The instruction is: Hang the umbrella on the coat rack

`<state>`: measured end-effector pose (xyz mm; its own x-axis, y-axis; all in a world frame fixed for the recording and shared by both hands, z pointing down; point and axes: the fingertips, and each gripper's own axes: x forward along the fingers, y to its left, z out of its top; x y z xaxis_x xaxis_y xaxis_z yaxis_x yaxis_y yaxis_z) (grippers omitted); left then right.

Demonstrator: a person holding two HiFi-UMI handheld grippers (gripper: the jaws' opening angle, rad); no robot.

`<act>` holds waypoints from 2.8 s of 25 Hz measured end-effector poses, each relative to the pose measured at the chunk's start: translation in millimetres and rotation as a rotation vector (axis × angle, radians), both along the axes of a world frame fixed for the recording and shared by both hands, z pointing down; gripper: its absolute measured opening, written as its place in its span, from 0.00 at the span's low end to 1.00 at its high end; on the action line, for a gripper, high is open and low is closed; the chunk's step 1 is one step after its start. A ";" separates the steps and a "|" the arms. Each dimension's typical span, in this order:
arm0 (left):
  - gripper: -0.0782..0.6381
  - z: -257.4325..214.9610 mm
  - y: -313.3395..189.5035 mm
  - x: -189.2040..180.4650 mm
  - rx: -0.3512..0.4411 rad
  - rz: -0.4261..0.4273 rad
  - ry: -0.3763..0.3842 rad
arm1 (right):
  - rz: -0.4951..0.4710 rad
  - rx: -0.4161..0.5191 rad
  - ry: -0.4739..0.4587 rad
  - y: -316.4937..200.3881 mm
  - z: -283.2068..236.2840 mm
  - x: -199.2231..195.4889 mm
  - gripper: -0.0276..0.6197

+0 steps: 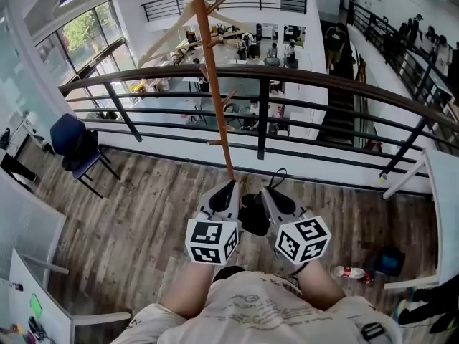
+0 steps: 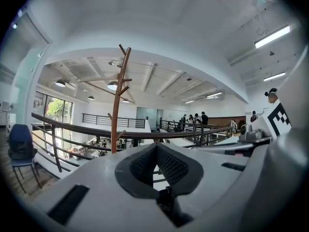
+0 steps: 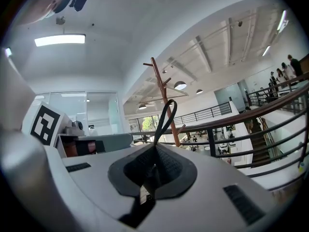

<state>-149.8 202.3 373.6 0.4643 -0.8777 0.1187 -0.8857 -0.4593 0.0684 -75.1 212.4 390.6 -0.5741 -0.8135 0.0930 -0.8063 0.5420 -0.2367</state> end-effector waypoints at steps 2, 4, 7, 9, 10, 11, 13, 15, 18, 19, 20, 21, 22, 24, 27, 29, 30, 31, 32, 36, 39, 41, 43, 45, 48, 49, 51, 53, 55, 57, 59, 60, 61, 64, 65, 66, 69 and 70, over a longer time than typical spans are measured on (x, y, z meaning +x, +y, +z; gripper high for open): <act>0.10 -0.2 -1.0 3.0 -0.003 -0.005 0.006 | 0.000 -0.009 0.008 -1.8 1.6 4.4 0.05; 0.10 -1.0 -2.6 3.1 -0.002 -0.012 0.008 | 0.002 -0.014 0.006 -3.5 1.7 8.1 0.05; 0.10 2.5 -4.6 1.7 -0.008 -0.022 0.019 | 0.001 -0.014 0.012 -4.3 3.8 11.2 0.05; 0.10 5.4 -8.0 1.6 -0.013 -0.022 0.023 | -0.002 -0.014 0.015 -7.3 5.4 10.5 0.05; 0.10 6.4 -11.5 2.4 -0.014 -0.020 0.023 | -0.003 -0.014 0.015 -10.1 5.9 10.2 0.05; 0.10 7.0 -16.2 4.1 -0.013 -0.016 0.021 | -0.004 -0.014 0.014 -13.6 6.6 10.3 0.05; 0.10 6.8 -27.9 9.4 -0.009 -0.006 0.020 | -0.006 -0.014 0.019 -22.0 8.8 11.8 0.05; 0.10 3.9 -40.9 15.8 0.001 0.002 0.023 | -0.012 -0.014 0.027 -31.9 10.3 14.5 0.05; 0.10 -2.9 -57.0 24.9 0.021 0.015 0.016 | -0.029 -0.004 0.021 -47.9 7.9 18.6 0.05; 0.10 -3.2 -61.1 27.9 0.027 0.020 0.011 | -0.029 0.000 0.015 -53.3 7.6 21.0 0.05; 0.10 -2.2 -65.7 30.8 0.031 0.023 0.006 | -0.027 0.003 0.011 -59.1 8.0 24.1 0.05; 0.10 -0.2 -71.5 33.3 0.032 0.024 0.004 | -0.025 0.005 0.011 -65.6 9.2 27.4 0.05; 0.10 2.2 -78.5 35.3 0.031 0.022 0.003 | -0.024 0.005 0.013 -72.9 11.1 30.8 0.05; 0.10 6.5 -96.4 37.9 0.020 0.015 0.006 | -0.019 -0.007 0.022 -90.5 16.0 37.4 0.05; 0.10 9.3 -129.0 42.7 -0.003 0.012 0.011 | -0.007 -0.026 0.022 -120.1 18.9 48.0 0.05; 0.10 10.1 -150.8 49.1 -0.012 0.019 0.014 | -0.004 -0.025 0.022 -139.6 17.8 55.1 0.05; 0.10 10.5 -161.0 53.1 -0.014 0.024 0.014 | -0.005 -0.023 0.024 -149.6 17.2 58.3 0.05; 0.10 10.9 -170.7 57.5 -0.016 0.028 0.013 | -0.008 -0.020 0.028 -159.5 16.6 61.3 0.05; 0.10 11.4 -180.0 62.0 -0.018 0.032 0.011 | -0.013 -0.017 0.034 -169.3 16.3 64.0 0.05; 0.10 12.6 -218.1 76.4 -0.019 0.034 0.013 | -0.045 0.001 0.069 -207.3 16.9 71.3 0.05; 0.10 9.7 -249.9 81.1 -0.005 0.025 0.026 | -0.066 0.014 0.084 -238.8 15.5 74.7 0.05; 0.10 5.6 -268.8 85.0 0.012 0.023 0.030 | -0.074 0.022 0.085 -260.0 12.0 79.2 0.05; 0.10 2.2 -284.1 85.6 0.023 0.017 0.030 | -0.081 0.024 0.080 -279.6 8.0 81.5 0.05; 0.10 -0.9 -298.0 79.0 0.032 0.000 0.025 | -0.090 0.025 0.082 -298.3 4.6 77.0 0.05; 0.10 4.1 -315.5 58.9 0.025 -0.044 0.008 | -0.111 0.030 0.095 -319.3 8.0 60.9 0.05; 0.10 9.4 -320.4 50.4 0.021 -0.058 0.005 | -0.116 0.032 0.094 -324.9 12.7 54.6 0.05; 0.10 22.7 -327.7 32.3 0.019 -0.084 0.009 | -0.124 0.036 0.097 -335.6 25.3 42.4 0.05; 0.10 37.3 -332.6 15.5 0.011 -0.122 0.018 | -0.140 0.046 0.114 -345.0 36.0 32.4 0.05; 0.10 49.1 -337.8 4.0 -0.016 -0.167 0.020 | -0.174 0.052 0.121 -354.5 39.4 25.1 0.05; 0.10 49.7 -341.1 1.0 -0.034 -0.206 0.012 | -0.225 0.053 0.108 -362.8 34.4 22.4 0.05; 0.10 41.5 -342.4 2.8 -0.035 -0.248 0.003 | -0.281 0.058 0.107 -371.0 25.6 23.7 0.05; 0.10 36.2 -344.7 3.4 -0.034 -0.271 0.002 | -0.310 0.060 0.108 -376.6 21.0 24.2 0.05; 0.10 31.3 -348.7 3.3 -0.033 -0.296 0.004 | -0.345 0.059 0.107 -383.1 17.1 24.0 0.05; 0.10 20.5 -364.5 3.9 -0.041 -0.375 0.006 | -0.507 0.055 0.102 -397.4 12.1 17.0 0.05; 0.10 16.8 -369.3 5.4 -0.040 -0.398 -0.001 | -0.569 0.058 0.103 -400.6 11.7 14.5 0.05; 0.10 13.2 -373.5 7.3 -0.035 -0.424 -0.009 | -0.621 0.059 0.106 -404.2 11.8 13.1 0.05; 0.10 8.6 -382.4 11.5 -0.032 -0.507 -0.023 | -0.726 0.049 0.107 -417.0 14.0 12.7 0.05; 0.10 9.5 -384.9 12.6 -0.037 -0.531 -0.024 | -0.752 0.042 0.104 -421.2 15.4 12.8 0.05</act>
